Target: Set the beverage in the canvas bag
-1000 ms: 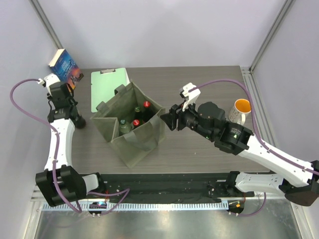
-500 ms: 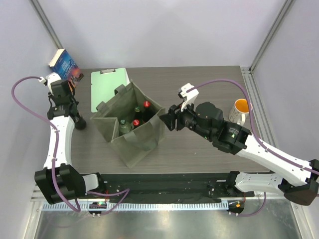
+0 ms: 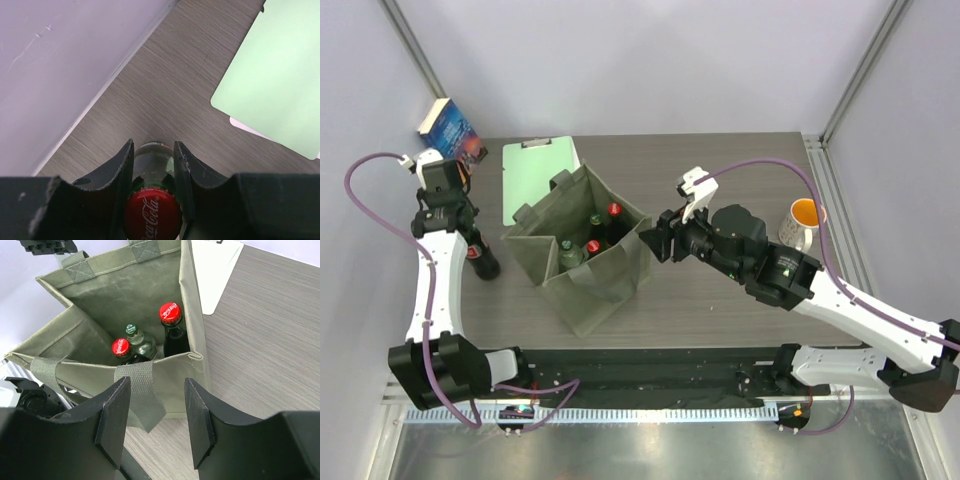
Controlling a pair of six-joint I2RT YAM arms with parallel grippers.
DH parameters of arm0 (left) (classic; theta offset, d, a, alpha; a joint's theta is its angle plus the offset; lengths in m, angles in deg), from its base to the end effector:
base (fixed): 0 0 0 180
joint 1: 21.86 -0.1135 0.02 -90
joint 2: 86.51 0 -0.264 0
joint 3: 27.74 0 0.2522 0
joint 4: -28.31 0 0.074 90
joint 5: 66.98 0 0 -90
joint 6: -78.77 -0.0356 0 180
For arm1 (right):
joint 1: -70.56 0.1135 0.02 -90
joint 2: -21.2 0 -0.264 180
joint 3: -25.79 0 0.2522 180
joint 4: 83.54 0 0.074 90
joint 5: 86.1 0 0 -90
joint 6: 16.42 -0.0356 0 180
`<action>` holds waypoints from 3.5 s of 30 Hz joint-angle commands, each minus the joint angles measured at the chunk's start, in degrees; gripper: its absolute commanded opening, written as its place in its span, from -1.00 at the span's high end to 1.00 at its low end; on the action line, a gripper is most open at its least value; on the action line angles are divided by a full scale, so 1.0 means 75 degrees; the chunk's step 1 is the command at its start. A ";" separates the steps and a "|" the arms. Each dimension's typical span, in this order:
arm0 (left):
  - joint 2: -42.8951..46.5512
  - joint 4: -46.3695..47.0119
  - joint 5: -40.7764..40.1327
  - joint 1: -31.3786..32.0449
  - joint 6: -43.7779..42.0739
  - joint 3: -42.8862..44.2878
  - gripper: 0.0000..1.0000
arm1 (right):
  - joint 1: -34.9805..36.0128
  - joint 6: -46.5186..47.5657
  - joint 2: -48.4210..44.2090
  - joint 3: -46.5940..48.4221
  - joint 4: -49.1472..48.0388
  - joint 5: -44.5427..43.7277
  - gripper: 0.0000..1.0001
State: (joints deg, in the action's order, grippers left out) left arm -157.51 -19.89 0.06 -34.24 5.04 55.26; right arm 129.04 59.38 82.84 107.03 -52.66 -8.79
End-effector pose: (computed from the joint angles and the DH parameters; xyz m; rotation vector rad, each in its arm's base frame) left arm 0.2577 0.0708 0.3525 -0.7507 2.0394 0.4015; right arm 0.1315 0.1995 0.4091 -0.5300 1.7412 0.7186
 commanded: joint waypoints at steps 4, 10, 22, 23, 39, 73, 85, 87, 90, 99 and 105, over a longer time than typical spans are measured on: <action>0.0666 0.0514 -0.0208 0.0116 -0.0107 0.0882 1.00 | 0.0007 -0.0170 0.0124 -0.0115 -0.0420 -0.0031 -0.04; 0.0713 0.0115 -0.0138 0.0350 -0.0107 0.1654 1.00 | 0.0008 -0.0170 0.0148 -0.0115 -0.0420 -0.0136 -0.04; 0.0526 -0.1009 0.0213 0.0982 0.0033 0.3717 1.00 | 0.0008 -0.0240 0.0030 -0.0010 -0.0361 -0.0277 -0.04; 0.0514 -0.1057 0.0388 0.1053 0.0091 0.3892 0.99 | 0.0008 -0.0240 0.0030 -0.0009 -0.0350 -0.0289 -0.04; -0.0364 -0.1924 0.1549 0.1346 0.0736 0.7501 1.00 | -0.0004 -0.0310 0.0206 -0.0021 -0.0209 -0.0383 -0.04; -0.1361 -0.0881 0.2030 0.2424 0.1229 0.9601 0.99 | 0.0008 -0.0392 0.0745 0.0026 -0.0151 -0.0207 -0.04; -0.0998 -0.1057 0.2522 0.2424 0.1357 0.9578 1.00 | 0.0008 -0.0369 0.0815 0.0131 -0.0092 -0.0394 -0.04; -0.0905 -0.1139 0.2627 0.2424 0.1404 0.9519 1.00 | 0.0008 -0.0357 0.0827 0.0108 -0.0092 -0.0441 -0.04; -0.0718 -0.1151 0.2885 0.2424 0.1533 0.9285 0.99 | 0.0008 -0.0334 0.0874 0.0143 -0.0069 -0.0465 -0.04; -0.0436 -0.1292 0.3307 0.2424 0.1651 0.8795 1.00 | 0.0008 -0.0369 0.0933 0.0178 -0.0057 -0.0453 -0.04; 0.0103 -0.0987 0.3553 0.2424 0.1686 0.7460 0.99 | 0.0008 -0.0404 0.0886 0.0166 -0.0045 -0.0465 -0.04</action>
State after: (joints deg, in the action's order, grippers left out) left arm -160.57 -42.99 23.56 -16.26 14.16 114.66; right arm 129.04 57.04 89.97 106.09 -51.33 -11.19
